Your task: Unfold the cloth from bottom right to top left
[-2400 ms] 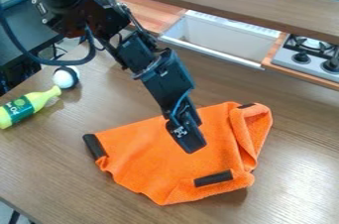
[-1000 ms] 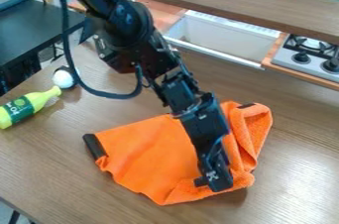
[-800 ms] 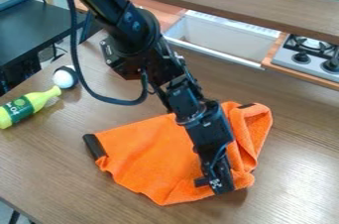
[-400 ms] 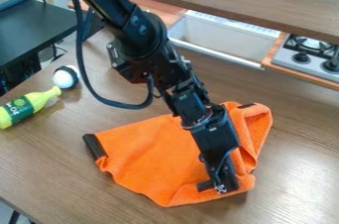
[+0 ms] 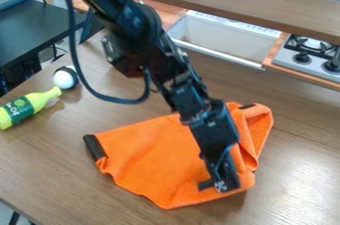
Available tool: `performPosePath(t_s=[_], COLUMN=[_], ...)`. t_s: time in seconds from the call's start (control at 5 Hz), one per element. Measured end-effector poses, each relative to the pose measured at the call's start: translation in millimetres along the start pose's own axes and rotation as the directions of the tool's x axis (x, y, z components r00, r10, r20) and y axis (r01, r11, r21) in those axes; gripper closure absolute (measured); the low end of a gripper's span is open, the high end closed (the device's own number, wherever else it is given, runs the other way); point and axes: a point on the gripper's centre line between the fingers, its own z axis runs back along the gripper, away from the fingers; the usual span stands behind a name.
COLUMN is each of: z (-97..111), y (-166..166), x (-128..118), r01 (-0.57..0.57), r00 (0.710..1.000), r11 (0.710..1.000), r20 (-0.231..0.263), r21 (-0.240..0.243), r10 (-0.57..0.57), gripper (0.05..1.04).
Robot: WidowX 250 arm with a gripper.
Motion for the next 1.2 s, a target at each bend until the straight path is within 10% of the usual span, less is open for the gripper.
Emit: performPosePath(t_s=[0.6, 1.2], z=[51, 101], y=[40, 86], x=[-6, -16], r01=[-0.153, -0.314], r00=[0.988, 0.946], r11=[0.988, 0.945], r20=[0.033, -0.059], r21=[-0.003, 0.091], r10=[0.153, 0.32], gripper=[1.015, 1.015])
